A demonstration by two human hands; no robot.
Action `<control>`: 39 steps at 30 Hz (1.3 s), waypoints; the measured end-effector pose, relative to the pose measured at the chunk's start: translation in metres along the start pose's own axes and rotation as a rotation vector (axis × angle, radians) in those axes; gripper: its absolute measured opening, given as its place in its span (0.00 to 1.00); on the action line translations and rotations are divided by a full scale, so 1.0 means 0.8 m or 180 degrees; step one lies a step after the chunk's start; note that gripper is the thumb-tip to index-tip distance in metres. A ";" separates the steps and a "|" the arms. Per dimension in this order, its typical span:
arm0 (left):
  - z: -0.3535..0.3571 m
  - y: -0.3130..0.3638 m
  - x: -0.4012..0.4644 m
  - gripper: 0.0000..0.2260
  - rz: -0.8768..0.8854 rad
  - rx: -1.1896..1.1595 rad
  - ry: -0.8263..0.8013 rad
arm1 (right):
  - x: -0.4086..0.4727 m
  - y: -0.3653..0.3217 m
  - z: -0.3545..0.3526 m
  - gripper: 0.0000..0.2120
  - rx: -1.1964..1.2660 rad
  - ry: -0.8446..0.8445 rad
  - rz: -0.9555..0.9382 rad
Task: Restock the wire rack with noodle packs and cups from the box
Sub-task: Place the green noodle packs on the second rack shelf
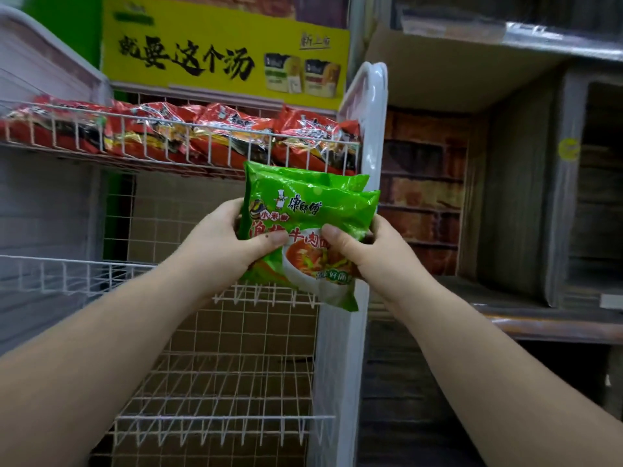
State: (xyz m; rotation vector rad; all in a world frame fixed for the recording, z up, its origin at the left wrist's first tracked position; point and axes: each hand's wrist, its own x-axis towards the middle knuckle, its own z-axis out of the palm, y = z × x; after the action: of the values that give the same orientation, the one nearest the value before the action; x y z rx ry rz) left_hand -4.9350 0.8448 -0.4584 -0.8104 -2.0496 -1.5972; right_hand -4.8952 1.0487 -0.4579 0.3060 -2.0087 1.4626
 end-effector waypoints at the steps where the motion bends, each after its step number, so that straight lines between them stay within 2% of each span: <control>1: -0.006 -0.005 0.008 0.25 -0.0015 0.0072 0.0037 | 0.011 0.000 0.010 0.19 0.0056 -0.0050 0.0077; 4: -0.014 -0.027 0.031 0.29 -0.0177 0.0322 0.0066 | 0.044 0.013 0.038 0.17 0.0196 -0.0176 0.0248; 7: -0.012 -0.050 0.058 0.25 -0.0479 0.0554 -0.0016 | 0.079 0.029 0.058 0.13 -0.0026 -0.0118 0.0356; 10: -0.010 -0.067 0.092 0.22 -0.0786 0.0626 -0.0087 | 0.118 0.040 0.068 0.23 -0.0220 0.0048 0.0597; 15: 0.003 -0.099 0.144 0.27 -0.1110 0.0930 -0.0423 | 0.155 0.060 0.080 0.24 -0.0877 0.0155 0.0897; 18: 0.016 -0.114 0.170 0.20 -0.1200 0.1081 -0.0814 | 0.163 0.075 0.090 0.21 -0.1344 0.0067 0.1110; 22: 0.014 -0.130 0.192 0.05 -0.1296 0.0993 -0.1334 | 0.167 0.089 0.096 0.13 -0.1244 -0.0348 0.1514; 25: 0.013 -0.130 0.206 0.05 -0.1304 0.0915 -0.1618 | 0.176 0.097 0.089 0.10 -0.1513 -0.0590 0.1533; 28: 0.015 -0.151 0.221 0.06 -0.1628 0.0804 -0.1710 | 0.190 0.107 0.095 0.13 -0.1603 -0.0817 0.1466; 31: 0.034 -0.167 0.241 0.08 -0.1458 0.1265 -0.1741 | 0.210 0.124 0.093 0.21 -0.1606 -0.0603 0.1237; 33: 0.044 -0.174 0.243 0.12 -0.1183 0.1612 -0.1739 | 0.225 0.147 0.096 0.19 -0.1740 -0.0429 0.1124; 35: 0.049 -0.176 0.239 0.16 -0.1034 0.2019 -0.1524 | 0.235 0.173 0.096 0.16 -0.1956 -0.0195 0.1101; 39: 0.045 -0.182 0.238 0.20 -0.0999 0.2400 -0.1394 | 0.221 0.158 0.096 0.22 -0.2336 0.0120 0.1159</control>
State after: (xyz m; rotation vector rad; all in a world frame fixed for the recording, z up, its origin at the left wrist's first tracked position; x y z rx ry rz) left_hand -5.1729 0.8909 -0.4511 -0.5925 -2.9106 -0.6565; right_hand -5.1259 1.0536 -0.4629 -0.4108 -2.4880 0.8041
